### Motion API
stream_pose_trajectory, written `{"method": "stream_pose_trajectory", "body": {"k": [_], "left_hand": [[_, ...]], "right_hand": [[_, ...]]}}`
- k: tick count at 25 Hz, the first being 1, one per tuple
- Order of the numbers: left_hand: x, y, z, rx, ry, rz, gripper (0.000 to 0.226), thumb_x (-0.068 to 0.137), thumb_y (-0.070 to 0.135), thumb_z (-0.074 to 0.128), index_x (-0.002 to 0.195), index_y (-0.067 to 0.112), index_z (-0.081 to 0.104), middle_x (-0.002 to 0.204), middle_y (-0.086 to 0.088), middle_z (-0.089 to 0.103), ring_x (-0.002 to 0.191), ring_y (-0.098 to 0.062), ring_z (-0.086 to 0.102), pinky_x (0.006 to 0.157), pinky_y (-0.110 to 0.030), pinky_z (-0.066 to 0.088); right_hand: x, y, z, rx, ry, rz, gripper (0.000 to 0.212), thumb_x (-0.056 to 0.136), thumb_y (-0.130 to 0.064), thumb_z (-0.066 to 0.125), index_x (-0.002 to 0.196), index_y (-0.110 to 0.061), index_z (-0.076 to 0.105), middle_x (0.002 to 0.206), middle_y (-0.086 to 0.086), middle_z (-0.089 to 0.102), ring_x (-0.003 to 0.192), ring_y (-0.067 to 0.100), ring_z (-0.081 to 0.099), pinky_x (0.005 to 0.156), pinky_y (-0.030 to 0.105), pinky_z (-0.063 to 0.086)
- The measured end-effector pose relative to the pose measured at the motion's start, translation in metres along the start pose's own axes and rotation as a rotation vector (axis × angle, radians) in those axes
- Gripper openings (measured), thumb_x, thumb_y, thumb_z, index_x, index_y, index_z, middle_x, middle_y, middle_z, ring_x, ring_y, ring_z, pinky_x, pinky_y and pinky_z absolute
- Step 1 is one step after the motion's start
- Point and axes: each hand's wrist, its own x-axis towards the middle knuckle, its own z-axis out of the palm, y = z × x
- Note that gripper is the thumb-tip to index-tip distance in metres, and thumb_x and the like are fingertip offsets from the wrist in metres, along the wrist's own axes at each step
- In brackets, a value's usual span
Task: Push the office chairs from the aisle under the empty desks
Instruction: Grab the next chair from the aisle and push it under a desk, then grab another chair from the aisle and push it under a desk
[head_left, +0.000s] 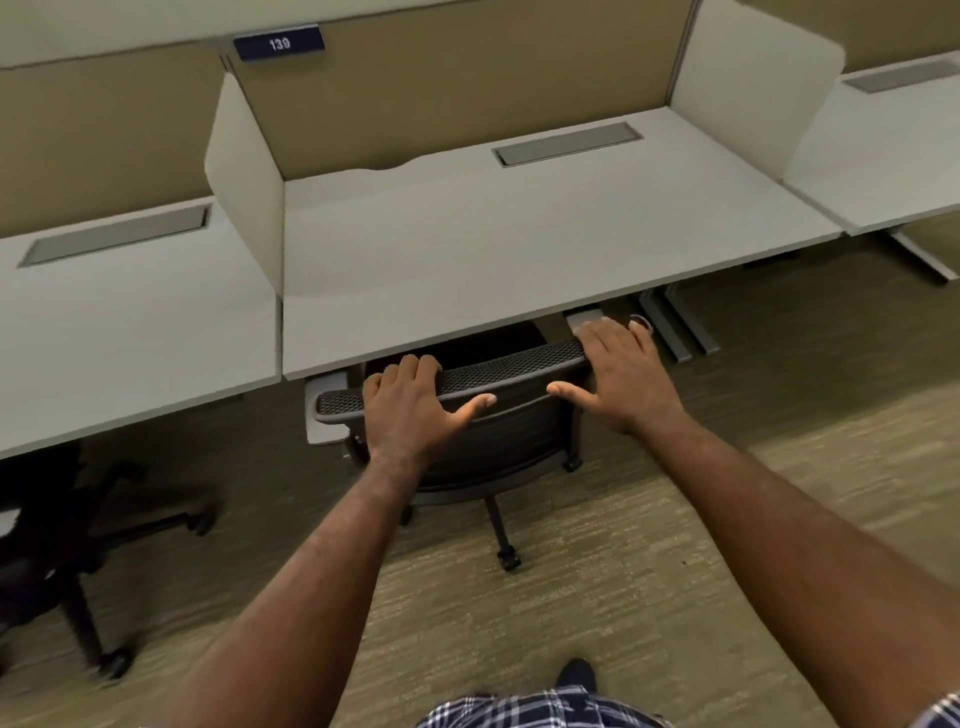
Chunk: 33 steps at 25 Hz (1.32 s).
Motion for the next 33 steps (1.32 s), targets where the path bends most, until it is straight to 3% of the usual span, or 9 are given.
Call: {"method": "stream_pose_trajectory", "body": {"k": [3, 4, 5, 8, 11, 14, 19, 29, 33], "left_hand": [[-0.002, 0.01, 0.003, -0.048, 0.083, 0.0, 0.077, 0.077, 0.088, 0.035, 0.116, 0.023, 0.052, 0.109, -0.002, 0.056, 0.101, -0.022, 0.05, 0.095, -0.045, 0.035], [-0.003, 0.03, 0.004, -0.141, 0.056, 0.186, 0.075, 0.077, 0.084, 0.04, 0.119, 0.023, 0.051, 0.114, -0.002, 0.055, 0.106, -0.022, 0.049, 0.097, -0.047, 0.033], [-0.009, 0.064, 0.007, -0.201, 0.01, 0.429, 0.073, 0.078, 0.08, 0.045, 0.124, 0.023, 0.049, 0.121, -0.002, 0.053, 0.112, -0.022, 0.047, 0.1, -0.048, 0.031], [-0.015, 0.082, 0.008, -0.18, -0.042, 0.515, 0.076, 0.078, 0.069, 0.059, 0.138, 0.023, 0.043, 0.141, 0.0, 0.043, 0.131, -0.021, 0.037, 0.11, -0.05, 0.025], [-0.019, 0.08, 0.011, -0.21, 0.004, 0.569, 0.074, 0.078, 0.06, 0.066, 0.138, 0.023, 0.045, 0.144, 0.0, 0.041, 0.137, -0.02, 0.032, 0.114, -0.049, 0.02], [-0.021, 0.134, 0.022, -0.246, -0.055, 0.77, 0.072, 0.078, 0.056, 0.071, 0.137, 0.022, 0.048, 0.143, -0.001, 0.045, 0.14, -0.021, 0.03, 0.117, -0.049, 0.012], [-0.032, 0.256, 0.055, -0.238, -0.188, 1.007, 0.071, 0.081, 0.058, 0.067, 0.14, 0.024, 0.048, 0.145, 0.001, 0.046, 0.143, -0.02, 0.027, 0.118, -0.046, 0.001], [-0.088, 0.51, 0.093, -0.331, -0.339, 1.35, 0.066, 0.081, 0.052, 0.073, 0.135, 0.021, 0.051, 0.139, -0.001, 0.05, 0.133, -0.022, 0.039, 0.112, -0.047, 0.021], [-0.105, 0.588, 0.099, -0.384, -0.37, 1.465, 0.066, 0.081, 0.05, 0.073, 0.135, 0.018, 0.051, 0.138, -0.002, 0.05, 0.131, -0.023, 0.041, 0.112, -0.047, 0.022]], "right_hand": [[-0.017, -0.001, 0.0, 0.031, -0.067, -0.006, 0.097, 0.085, -0.079, 0.021, 0.157, -0.014, 0.013, 0.165, 0.008, 0.013, 0.152, 0.023, 0.005, 0.122, 0.05, 0.005], [-0.054, 0.008, 0.001, 0.018, 0.018, 0.142, 0.095, 0.087, -0.077, 0.025, 0.157, -0.014, 0.013, 0.165, 0.008, 0.011, 0.152, 0.023, 0.004, 0.122, 0.05, 0.006], [-0.111, 0.013, -0.002, -0.001, 0.08, 0.355, 0.093, 0.088, -0.074, 0.03, 0.157, -0.013, 0.014, 0.165, 0.008, 0.013, 0.152, 0.024, 0.007, 0.121, 0.051, 0.009], [-0.138, 0.008, 0.013, -0.036, 0.061, 0.343, 0.089, 0.088, -0.065, 0.048, 0.155, -0.011, 0.024, 0.162, 0.01, 0.025, 0.148, 0.027, 0.022, 0.117, 0.054, 0.02], [-0.139, -0.001, 0.016, -0.051, 0.033, 0.332, 0.088, 0.084, -0.059, 0.062, 0.151, -0.009, 0.035, 0.156, 0.011, 0.037, 0.143, 0.028, 0.035, 0.111, 0.056, 0.029], [-0.191, 0.034, 0.016, -0.064, 0.054, 0.508, 0.088, 0.081, -0.058, 0.068, 0.148, -0.009, 0.04, 0.152, 0.011, 0.042, 0.14, 0.029, 0.04, 0.109, 0.058, 0.032], [-0.281, 0.119, 0.004, -0.05, 0.041, 0.758, 0.086, 0.087, -0.058, 0.062, 0.152, -0.012, 0.032, 0.158, 0.009, 0.032, 0.144, 0.028, 0.031, 0.114, 0.055, 0.022], [-0.468, 0.27, -0.017, -0.005, 0.089, 1.167, 0.081, 0.094, -0.059, 0.049, 0.155, -0.016, 0.021, 0.163, 0.007, 0.019, 0.148, 0.027, 0.018, 0.119, 0.054, 0.011], [-0.518, 0.305, -0.028, -0.034, 0.135, 1.291, 0.079, 0.093, -0.059, 0.05, 0.154, -0.015, 0.024, 0.161, 0.008, 0.022, 0.147, 0.029, 0.021, 0.118, 0.055, 0.014]]}}
